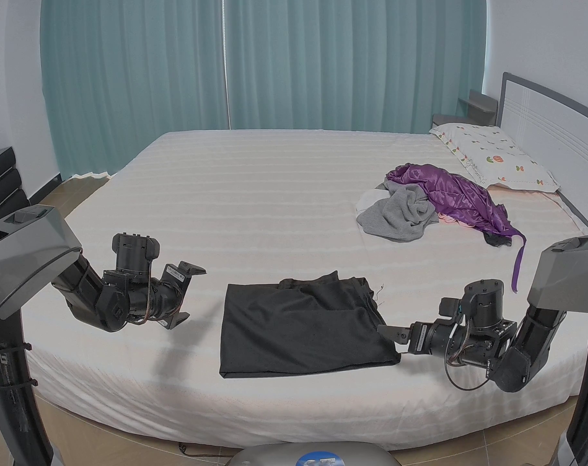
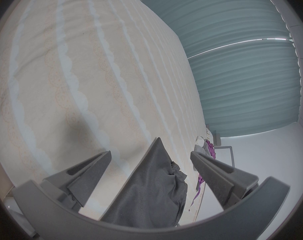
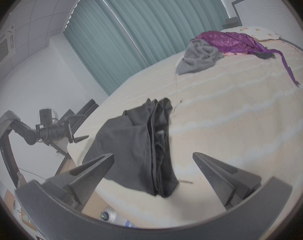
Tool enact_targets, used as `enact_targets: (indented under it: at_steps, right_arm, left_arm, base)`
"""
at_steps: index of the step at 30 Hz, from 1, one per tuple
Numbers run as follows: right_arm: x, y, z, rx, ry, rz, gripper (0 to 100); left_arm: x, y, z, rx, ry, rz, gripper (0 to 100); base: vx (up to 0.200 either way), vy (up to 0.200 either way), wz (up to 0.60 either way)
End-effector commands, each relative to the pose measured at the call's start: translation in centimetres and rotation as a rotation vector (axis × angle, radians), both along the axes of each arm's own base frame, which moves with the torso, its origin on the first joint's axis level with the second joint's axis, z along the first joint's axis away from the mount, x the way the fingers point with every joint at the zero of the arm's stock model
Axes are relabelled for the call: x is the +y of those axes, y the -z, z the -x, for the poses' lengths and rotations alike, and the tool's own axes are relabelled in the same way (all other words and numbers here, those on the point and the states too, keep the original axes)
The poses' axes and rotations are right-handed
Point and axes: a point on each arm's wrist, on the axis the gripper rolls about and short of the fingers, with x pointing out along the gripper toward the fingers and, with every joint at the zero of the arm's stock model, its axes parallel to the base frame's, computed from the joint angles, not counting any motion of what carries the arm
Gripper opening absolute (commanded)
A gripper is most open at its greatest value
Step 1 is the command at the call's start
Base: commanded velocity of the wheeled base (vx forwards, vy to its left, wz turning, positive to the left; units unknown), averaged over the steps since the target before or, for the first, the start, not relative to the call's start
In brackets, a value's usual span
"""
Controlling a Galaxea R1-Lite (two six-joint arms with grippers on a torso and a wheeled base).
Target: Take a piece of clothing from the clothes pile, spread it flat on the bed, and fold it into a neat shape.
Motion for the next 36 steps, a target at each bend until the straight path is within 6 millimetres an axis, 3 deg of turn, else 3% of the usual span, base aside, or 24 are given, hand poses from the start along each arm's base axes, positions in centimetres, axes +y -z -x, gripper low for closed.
enact_targets:
  at_steps: [1, 9, 22, 29, 36]
  right_arm:
    - [0.6, -0.9, -1.7, -0.040, 0.010, -0.032, 100]
    - [2.5, -2.5, -5.8, 0.028, 0.073, -0.139, 100]
    - [5.5, -2.2, -10.5, 0.071, 0.050, -0.126, 100]
    - [6.7, -1.2, -13.3, 0.091, 0.049, -0.116, 100]
    - [7.9, 0.1, -14.9, 0.094, 0.037, -0.112, 100]
  left_arm:
    - [0.0, 0.0, 0.0, 0.000, 0.000, 0.000, 100]
    - [-0.1, 0.1, -0.2, -0.002, 0.002, -0.001, 100]
    - [-0.1, 0.1, -0.3, -0.004, 0.000, 0.000, 100]
    - [-0.1, 0.1, -0.1, 0.000, 0.001, -0.002, 100]
    - [-0.1, 0.2, -0.1, 0.002, 0.001, -0.002, 100]
  base:
    - [0.000, 0.000, 0.00]
    - [0.000, 0.000, 0.00]
    - [0.000, 0.000, 0.00]
    - [0.000, 0.000, 0.00]
    - [0.000, 0.000, 0.00]
